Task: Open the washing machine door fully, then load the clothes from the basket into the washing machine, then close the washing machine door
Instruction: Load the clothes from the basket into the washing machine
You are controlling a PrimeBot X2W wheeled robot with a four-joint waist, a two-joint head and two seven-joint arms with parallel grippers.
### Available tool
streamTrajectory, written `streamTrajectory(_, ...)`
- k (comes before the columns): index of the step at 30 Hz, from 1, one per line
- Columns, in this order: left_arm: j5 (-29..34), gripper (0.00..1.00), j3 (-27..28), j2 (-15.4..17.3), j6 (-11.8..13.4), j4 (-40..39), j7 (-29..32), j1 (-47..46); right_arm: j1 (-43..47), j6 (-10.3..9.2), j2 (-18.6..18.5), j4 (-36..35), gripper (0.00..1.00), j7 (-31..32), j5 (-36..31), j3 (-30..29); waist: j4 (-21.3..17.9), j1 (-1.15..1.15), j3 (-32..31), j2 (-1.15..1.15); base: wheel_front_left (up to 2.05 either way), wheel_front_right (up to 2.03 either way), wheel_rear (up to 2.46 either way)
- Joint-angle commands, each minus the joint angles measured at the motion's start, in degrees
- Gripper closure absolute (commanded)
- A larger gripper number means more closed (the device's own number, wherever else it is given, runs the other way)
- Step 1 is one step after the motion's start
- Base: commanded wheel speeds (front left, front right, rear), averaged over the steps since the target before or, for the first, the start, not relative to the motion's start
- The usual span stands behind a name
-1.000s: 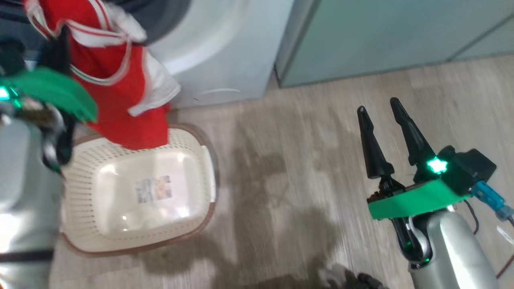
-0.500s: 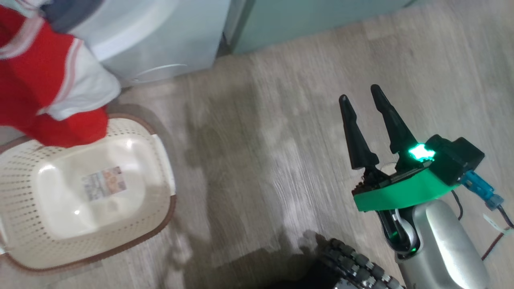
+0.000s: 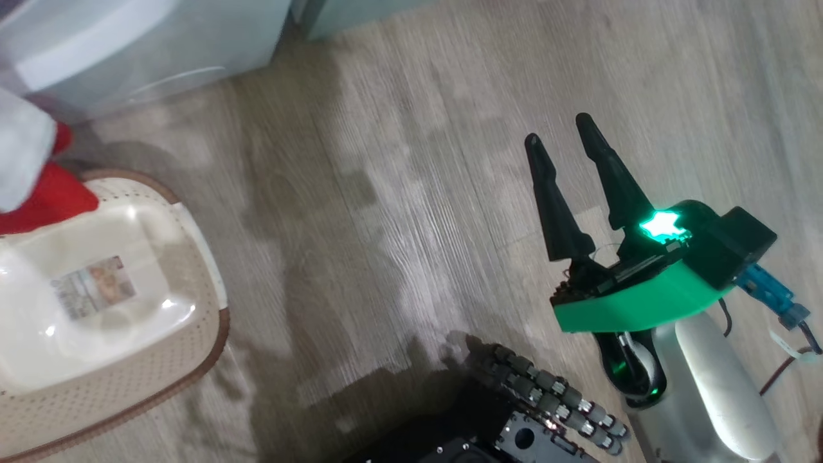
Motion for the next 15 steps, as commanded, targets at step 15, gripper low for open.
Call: streamTrajectory(15,1.71,1.00,2.52,4.87,-0.49,0.60,-22.24,-8.28,-0.40,0.00,0.10,-3.41,0.00,-0.53,1.37,1.45,-1.05,-0.01,3.06,0.00,0.00,0.00,0.00)
